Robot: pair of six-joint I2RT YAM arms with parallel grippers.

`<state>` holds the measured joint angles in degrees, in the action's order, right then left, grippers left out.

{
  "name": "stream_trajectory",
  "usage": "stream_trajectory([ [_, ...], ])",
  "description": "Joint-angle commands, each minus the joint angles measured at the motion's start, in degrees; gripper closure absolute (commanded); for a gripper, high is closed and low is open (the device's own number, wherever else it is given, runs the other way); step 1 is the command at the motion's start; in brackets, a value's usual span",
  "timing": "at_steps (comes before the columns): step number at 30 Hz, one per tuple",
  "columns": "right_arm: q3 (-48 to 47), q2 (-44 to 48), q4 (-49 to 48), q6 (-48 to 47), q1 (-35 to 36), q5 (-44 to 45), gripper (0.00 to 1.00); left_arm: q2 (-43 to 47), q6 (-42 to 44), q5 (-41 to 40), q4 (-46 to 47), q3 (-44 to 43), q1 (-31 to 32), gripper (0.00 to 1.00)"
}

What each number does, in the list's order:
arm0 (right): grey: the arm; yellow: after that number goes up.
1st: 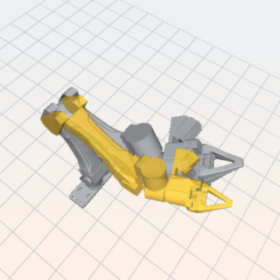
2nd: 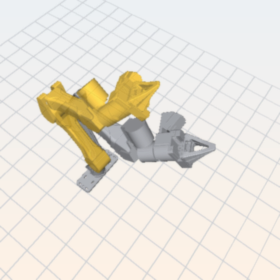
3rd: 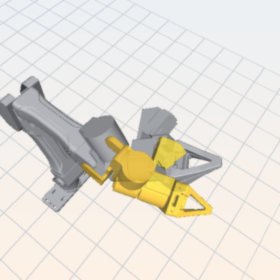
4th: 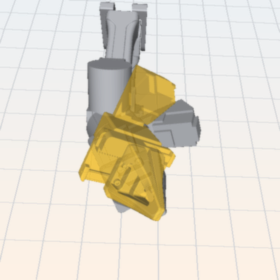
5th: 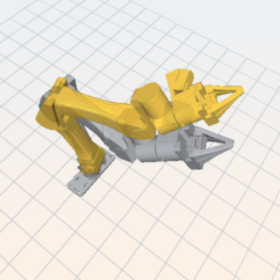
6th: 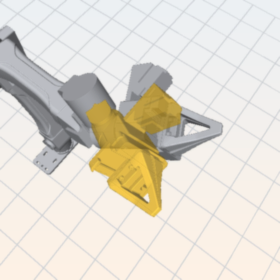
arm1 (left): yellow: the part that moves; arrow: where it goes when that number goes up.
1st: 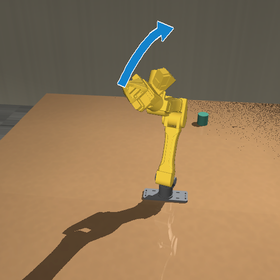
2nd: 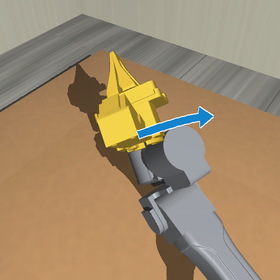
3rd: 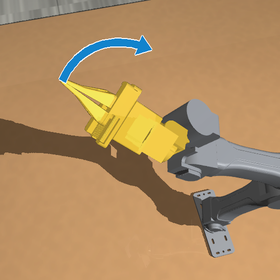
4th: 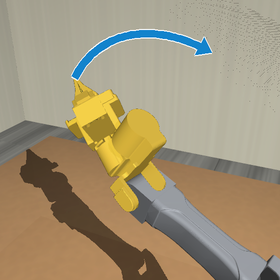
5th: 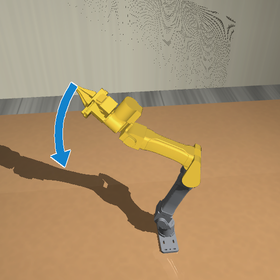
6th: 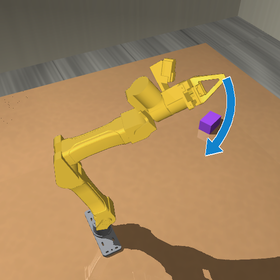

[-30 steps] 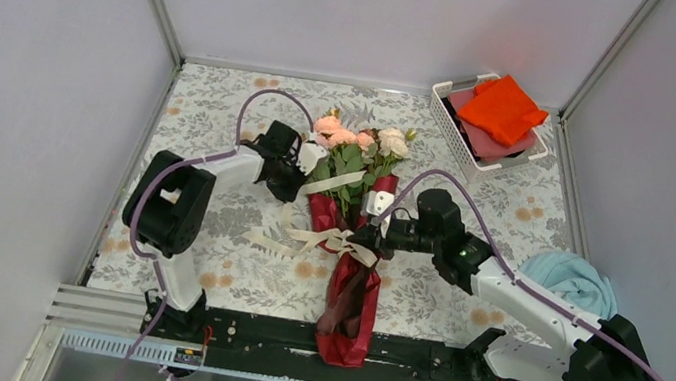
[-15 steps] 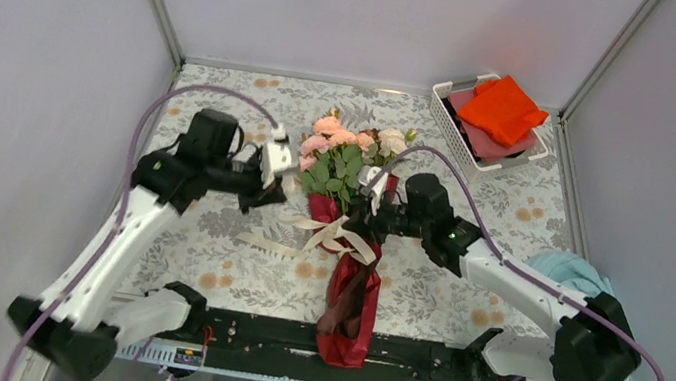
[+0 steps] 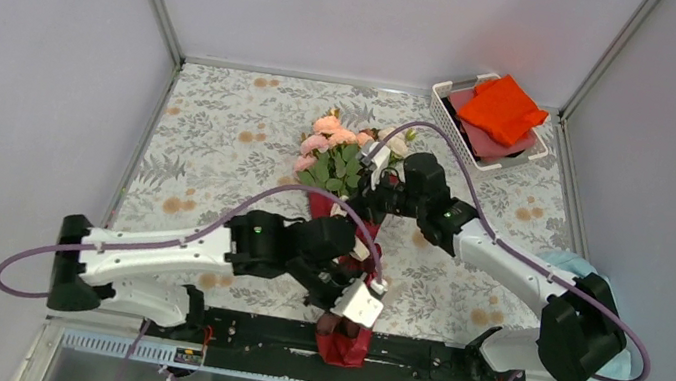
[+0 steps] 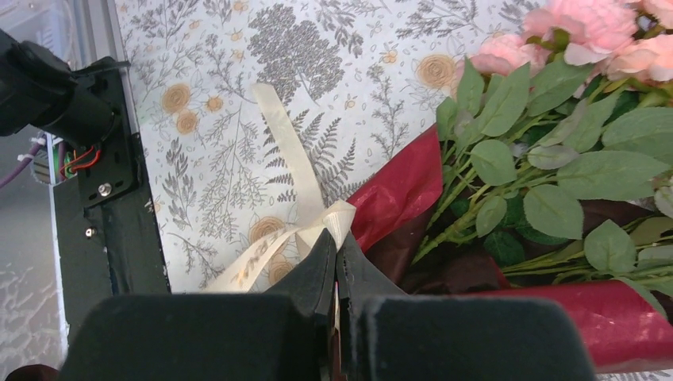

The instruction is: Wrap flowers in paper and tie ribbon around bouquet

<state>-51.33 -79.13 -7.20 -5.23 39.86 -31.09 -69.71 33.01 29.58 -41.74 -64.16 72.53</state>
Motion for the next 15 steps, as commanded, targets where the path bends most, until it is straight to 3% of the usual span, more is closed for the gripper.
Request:
stream_trajectory([
  [1,-4.1,0.3,1.4,0.5,-1.4,-1.9,1.0,-6.9,5.0,0.4,10.7,-4.3,3.0,1.0],
  [7,-3.7,0.8,4.4,-1.0,-1.3,-1.7,1.0,-15.5,5.5,-1.6,24.1,-3.9,5.1,1.0],
  [8,-3.7,1.1,4.7,-1.2,-1.4,-1.8,1.0,-15.5,6.2,-2.3,26.1,-2.5,5.1,0.96],
  [9,-3.6,1.3,4.9,-1.4,-1.3,-1.9,1.0,-15.3,7.4,-3.2,27.8,-1.2,5.2,0.85],
  [12,-3.5,1.9,5.1,-2.0,-1.3,-2.5,1.0,-13.7,10.7,-5.7,27.5,0.5,5.3,0.33],
  [15,-4.1,1.3,5.4,-1.8,-1.3,-3.9,1.0,-10.5,11.8,-6.8,24.1,0.3,5.4,0.12],
])
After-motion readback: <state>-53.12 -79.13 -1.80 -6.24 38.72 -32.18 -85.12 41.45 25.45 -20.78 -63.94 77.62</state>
